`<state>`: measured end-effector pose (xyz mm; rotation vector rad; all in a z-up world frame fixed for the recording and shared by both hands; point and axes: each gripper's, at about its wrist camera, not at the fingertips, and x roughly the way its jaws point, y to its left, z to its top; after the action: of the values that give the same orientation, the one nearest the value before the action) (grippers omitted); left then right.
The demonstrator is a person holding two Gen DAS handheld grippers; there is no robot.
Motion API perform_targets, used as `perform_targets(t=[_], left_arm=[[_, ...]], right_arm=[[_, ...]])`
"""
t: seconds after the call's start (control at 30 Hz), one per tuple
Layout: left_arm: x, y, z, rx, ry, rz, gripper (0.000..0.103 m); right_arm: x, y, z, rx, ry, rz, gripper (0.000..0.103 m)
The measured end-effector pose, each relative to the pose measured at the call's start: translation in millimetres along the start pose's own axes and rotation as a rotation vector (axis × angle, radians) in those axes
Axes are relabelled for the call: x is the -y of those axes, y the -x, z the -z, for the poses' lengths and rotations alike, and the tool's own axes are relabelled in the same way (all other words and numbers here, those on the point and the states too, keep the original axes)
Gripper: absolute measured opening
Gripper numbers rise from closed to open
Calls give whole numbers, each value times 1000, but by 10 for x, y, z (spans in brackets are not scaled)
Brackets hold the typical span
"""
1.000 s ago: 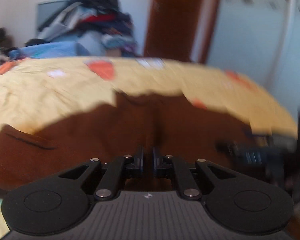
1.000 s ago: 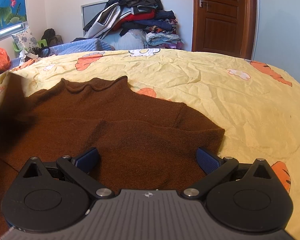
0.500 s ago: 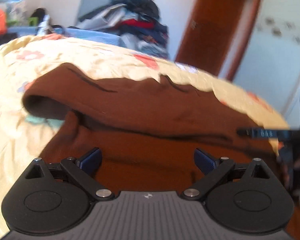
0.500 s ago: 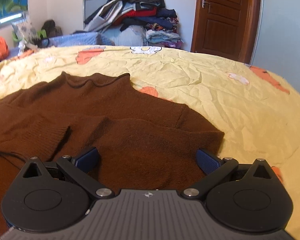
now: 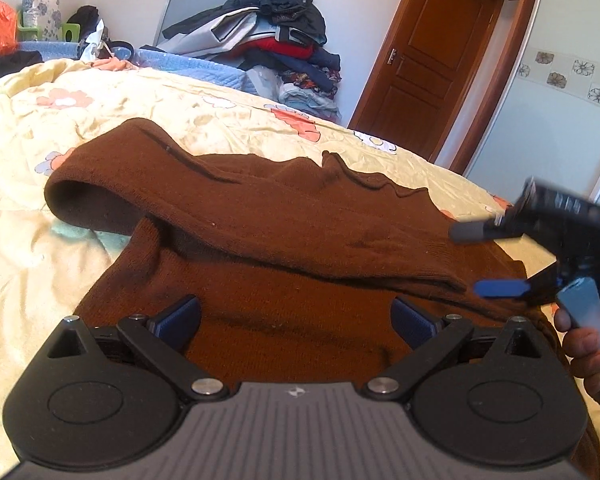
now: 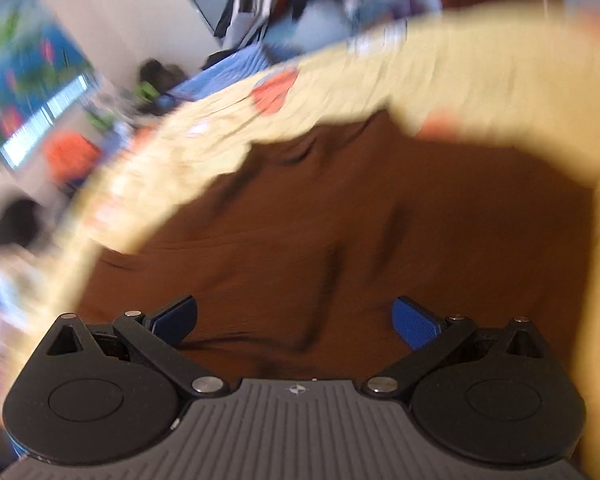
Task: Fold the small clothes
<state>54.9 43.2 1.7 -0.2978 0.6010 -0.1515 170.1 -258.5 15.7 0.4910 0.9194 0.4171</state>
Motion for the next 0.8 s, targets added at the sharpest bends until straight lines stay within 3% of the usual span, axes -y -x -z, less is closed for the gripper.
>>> perform_targets(t=[0.13,0.2,0.23,0.3,0.43,0.47,0.53,0.57,0.67,0.8], left_arm=[[-17,4,2,4,12,8,103],[-27,3,-2,6,20,13,103],[-32,2,-3,7,23,15,103],[-35,-2,-7,8,27,17,103],[-36,-3,-8,8,27,17,103],[-37,-3,-8,8,27,17,103],[-36,-3,-8,8,27,17,103],[-36,-3,-8,8,27,17,103],[-36,-3,-8,8,27,18,103],[-36,-4,-8,8,27,18,103]], right_arm=[[83,-31,-54,-15,-124,-73,102],[74,-42,-76,-27,-146,-85,95],[67,-53,-83,-35,-144,-86,92],[6,-90,-85,-52,-124,-81,76],[-132,-204,-79,-68,-51,-37,68],[-152,-226,-92,-70,-42,-30,58],[-175,-271,-104,-81,-24,-5,26],[-178,-293,-104,-92,-23,4,19],[-154,-260,-124,-72,-15,-20,18],[-115,136,-377,29,4,-72,18]])
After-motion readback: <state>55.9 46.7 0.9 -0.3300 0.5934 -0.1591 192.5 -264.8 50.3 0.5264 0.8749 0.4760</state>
